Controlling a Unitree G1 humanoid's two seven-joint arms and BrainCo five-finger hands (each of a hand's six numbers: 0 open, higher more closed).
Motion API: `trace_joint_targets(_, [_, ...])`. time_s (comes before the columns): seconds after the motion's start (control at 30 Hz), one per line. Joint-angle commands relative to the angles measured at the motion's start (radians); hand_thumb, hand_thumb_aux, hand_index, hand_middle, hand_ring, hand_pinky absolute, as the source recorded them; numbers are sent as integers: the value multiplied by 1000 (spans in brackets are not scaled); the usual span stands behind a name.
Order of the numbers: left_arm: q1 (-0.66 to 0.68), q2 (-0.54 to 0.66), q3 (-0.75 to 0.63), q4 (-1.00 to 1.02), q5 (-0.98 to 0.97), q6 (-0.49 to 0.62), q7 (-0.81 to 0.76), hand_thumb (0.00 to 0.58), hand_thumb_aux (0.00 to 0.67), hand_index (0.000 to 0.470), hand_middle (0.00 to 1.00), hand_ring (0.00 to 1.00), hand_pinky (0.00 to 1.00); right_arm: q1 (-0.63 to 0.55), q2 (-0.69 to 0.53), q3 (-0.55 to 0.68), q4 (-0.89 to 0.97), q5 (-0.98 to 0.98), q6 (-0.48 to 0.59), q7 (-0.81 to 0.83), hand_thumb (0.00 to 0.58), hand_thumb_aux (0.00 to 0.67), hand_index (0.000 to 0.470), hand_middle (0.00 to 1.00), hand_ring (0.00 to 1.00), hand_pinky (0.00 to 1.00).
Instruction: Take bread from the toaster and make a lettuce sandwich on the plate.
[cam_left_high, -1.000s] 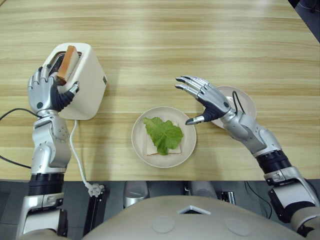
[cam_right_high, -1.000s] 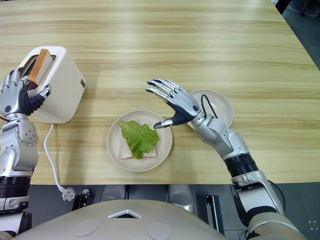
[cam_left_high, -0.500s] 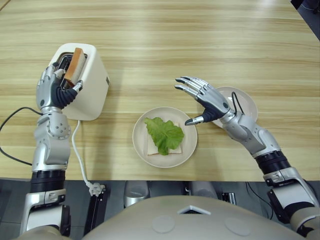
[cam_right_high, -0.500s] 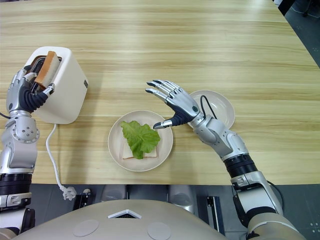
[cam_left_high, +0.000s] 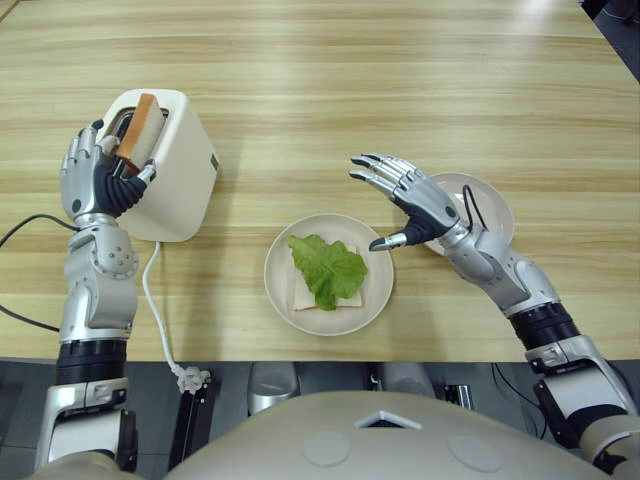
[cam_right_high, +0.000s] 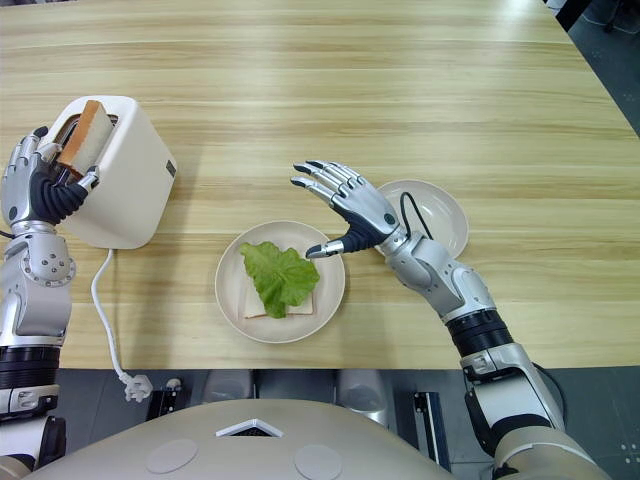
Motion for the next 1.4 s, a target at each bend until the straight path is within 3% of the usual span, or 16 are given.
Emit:
trace_joint_targets(0.03, [-8,12,-1,30,16,9,16,580,670,460,0,0,0,12,1,3,12,-7,6,0,0,0,0,0,0,0])
trace_joint_targets(0.9, [-65,17,-22,150,8,-14,46,580,670,460,0,0,0,15,6,3,14,-16,5,-13,0,0,0,0,0,0])
trace_joint_targets(0.93, [-66,16,-23,157,6,-16,49,445,347,238,0,0,0,15,6,3,14,-16,6,-13,0,0,0,0,0,0])
trace_joint_targets(0.97, [-67,16,-22,160,4,-17,51,144,89,61,0,0,0,16,7,3,14,-15,6,-13,0,0,0,0,0,0])
trace_joint_targets(1.0, [-67,15,-21,162,2,-19,53,144,89,61,0,0,0,16,7,3,15,-14,5,-13,0,0,0,0,0,0])
trace_joint_targets(1.03, [-68,15,-21,164,1,-19,54,0,0,0,0,0,0,16,7,3,15,-13,5,-12,0,0,0,0,0,0])
trace_joint_targets(1.27, [-66,15,-13,148,-4,-30,59,0,0,0,0,0,0,18,7,2,16,-9,4,-9,0,0,0,0,0,0])
trace_joint_targets(1.3, [-66,14,-11,145,-6,-34,61,164,102,70,0,0,0,18,7,2,16,-9,4,-10,0,0,0,0,0,0])
trace_joint_targets(1.33, [-66,13,-9,141,-7,-37,62,164,102,70,0,0,0,19,7,3,16,-9,4,-9,0,0,0,0,0,0])
trace_joint_targets(1.37, [-65,13,-8,139,-8,-39,62,470,378,260,0,0,0,19,7,3,17,-9,4,-9,0,0,0,0,0,0])
trace_joint_targets(1.4, [-65,12,-9,136,-8,-39,61,536,486,334,0,0,0,20,7,3,17,-8,4,-9,0,0,0,0,0,0])
